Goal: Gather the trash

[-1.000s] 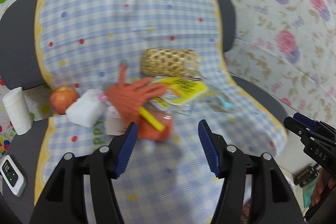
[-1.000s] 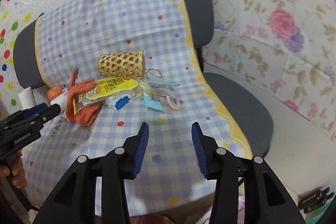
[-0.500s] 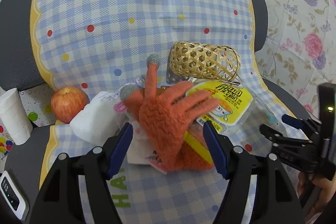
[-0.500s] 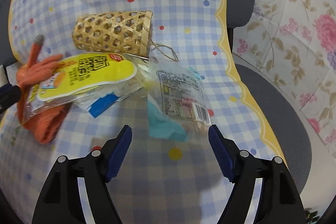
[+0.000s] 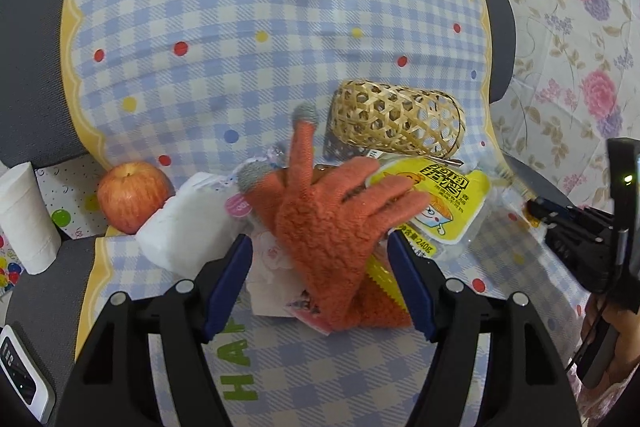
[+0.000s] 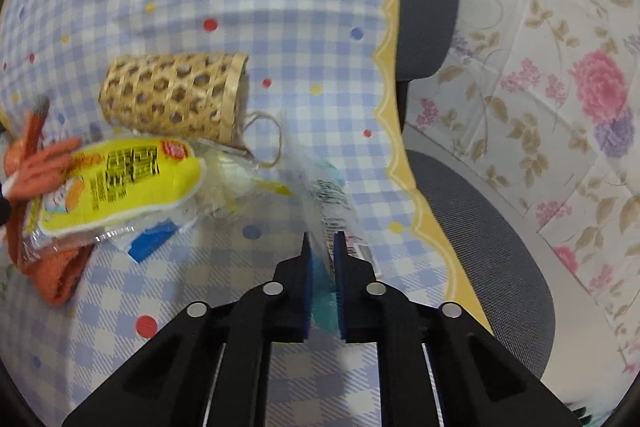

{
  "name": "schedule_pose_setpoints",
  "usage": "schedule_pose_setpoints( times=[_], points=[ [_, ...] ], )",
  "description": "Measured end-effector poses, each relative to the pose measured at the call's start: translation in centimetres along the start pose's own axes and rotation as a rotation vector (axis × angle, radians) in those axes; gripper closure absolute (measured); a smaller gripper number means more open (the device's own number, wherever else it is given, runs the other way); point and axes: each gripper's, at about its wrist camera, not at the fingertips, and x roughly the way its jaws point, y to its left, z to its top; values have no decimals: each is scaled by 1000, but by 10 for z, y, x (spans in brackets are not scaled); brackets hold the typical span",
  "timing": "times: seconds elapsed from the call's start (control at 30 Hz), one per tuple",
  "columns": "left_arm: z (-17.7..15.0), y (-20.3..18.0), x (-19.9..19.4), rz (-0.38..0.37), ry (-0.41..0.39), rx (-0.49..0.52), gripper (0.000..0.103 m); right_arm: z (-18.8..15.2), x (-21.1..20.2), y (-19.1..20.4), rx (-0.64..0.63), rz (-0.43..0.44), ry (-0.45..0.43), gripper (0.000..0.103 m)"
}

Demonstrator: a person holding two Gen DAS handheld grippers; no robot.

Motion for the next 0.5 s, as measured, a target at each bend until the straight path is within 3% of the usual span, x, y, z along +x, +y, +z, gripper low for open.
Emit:
schedule_pose_setpoints(
  times=[0.13, 0.33, 0.4, 0.47, 0.5],
  points=[
    [-3, 1, 0, 4, 13, 7, 42, 4, -21, -13, 101, 43, -54, 95],
    [-6, -5, 14, 4, 53, 34, 53, 4, -42, -15, 154, 113, -69, 96],
    [-4, -4, 22, 1, 72, 21, 61, 2, -46, -15, 161, 129, -69, 96],
    [-1, -1, 24, -18, 75, 5, 83, 2, -52, -13, 161, 139, -75, 96],
    [2, 0, 23, -22, 72, 4, 89, 2, -55, -13, 161, 140, -80, 96]
  ],
)
